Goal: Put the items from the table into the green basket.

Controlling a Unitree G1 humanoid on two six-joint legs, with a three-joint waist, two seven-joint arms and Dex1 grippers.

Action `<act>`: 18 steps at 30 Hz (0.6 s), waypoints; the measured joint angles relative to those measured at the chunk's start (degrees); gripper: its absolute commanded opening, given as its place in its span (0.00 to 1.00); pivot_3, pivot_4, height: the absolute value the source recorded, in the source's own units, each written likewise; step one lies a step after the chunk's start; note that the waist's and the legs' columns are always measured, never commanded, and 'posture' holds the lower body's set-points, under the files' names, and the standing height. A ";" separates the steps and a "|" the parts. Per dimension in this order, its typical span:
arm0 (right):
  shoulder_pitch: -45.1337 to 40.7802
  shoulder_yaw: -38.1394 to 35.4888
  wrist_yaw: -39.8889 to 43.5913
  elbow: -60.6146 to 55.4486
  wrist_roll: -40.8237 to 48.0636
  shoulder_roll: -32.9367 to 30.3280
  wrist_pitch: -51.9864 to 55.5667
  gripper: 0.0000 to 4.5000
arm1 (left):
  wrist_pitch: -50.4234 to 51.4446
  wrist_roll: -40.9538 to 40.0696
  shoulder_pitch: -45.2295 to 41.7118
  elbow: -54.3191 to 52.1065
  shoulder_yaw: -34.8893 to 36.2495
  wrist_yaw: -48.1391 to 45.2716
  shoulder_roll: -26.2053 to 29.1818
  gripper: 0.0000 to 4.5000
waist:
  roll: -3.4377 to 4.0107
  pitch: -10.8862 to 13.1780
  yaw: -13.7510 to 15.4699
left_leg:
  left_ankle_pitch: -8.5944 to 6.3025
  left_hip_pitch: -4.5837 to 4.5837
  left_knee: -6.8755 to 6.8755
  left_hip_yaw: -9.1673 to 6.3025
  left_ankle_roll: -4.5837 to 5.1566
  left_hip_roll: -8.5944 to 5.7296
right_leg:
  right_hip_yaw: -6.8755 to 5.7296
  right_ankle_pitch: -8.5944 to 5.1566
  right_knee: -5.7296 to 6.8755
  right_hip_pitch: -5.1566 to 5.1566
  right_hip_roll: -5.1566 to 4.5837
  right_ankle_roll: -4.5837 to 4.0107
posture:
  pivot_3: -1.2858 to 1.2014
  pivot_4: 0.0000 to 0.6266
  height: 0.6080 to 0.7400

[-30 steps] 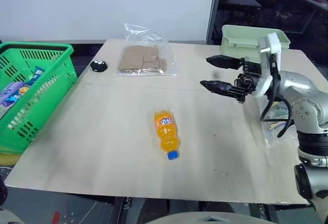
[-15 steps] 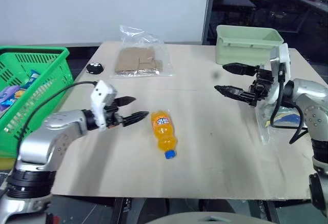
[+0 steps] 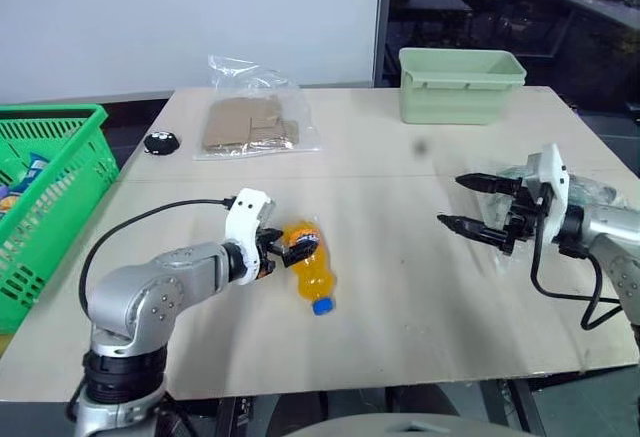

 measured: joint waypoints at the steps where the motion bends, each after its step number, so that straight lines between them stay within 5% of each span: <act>1: 0.33 -0.02 0.09 0.00 -0.09 0.00 -0.19 1.00 | 1.50 0.09 0.00 -1.00 0.33 1.10 -0.64 0.99 | 0.04 -0.03 -0.10 | 0.00 0.10 0.00 0.00 0.00 0.00 | 0.03 0.00 -0.01 0.08 0.01 0.00 | 0.50 0.00 1.00; 4: 2.24 0.42 1.73 -0.03 -0.66 -0.72 -0.61 1.00 | 5.20 0.23 0.90 -3.12 -0.54 2.85 -1.67 0.99 | 0.07 -0.02 -0.14 | -0.02 0.79 -0.18 0.03 -0.01 -0.01 | 0.06 -0.17 -0.28 0.78 0.00 0.17 | 0.50 0.00 1.00; 18: 7.92 1.93 10.17 -0.76 0.85 -5.58 0.07 1.00 | 9.43 6.39 3.28 -5.50 -4.42 6.77 -3.49 0.99 | 0.09 -0.05 -0.14 | -0.02 0.81 -0.24 0.05 -0.01 -0.02 | 0.10 -0.27 -0.36 0.80 -0.01 0.01 | 0.50 0.00 1.00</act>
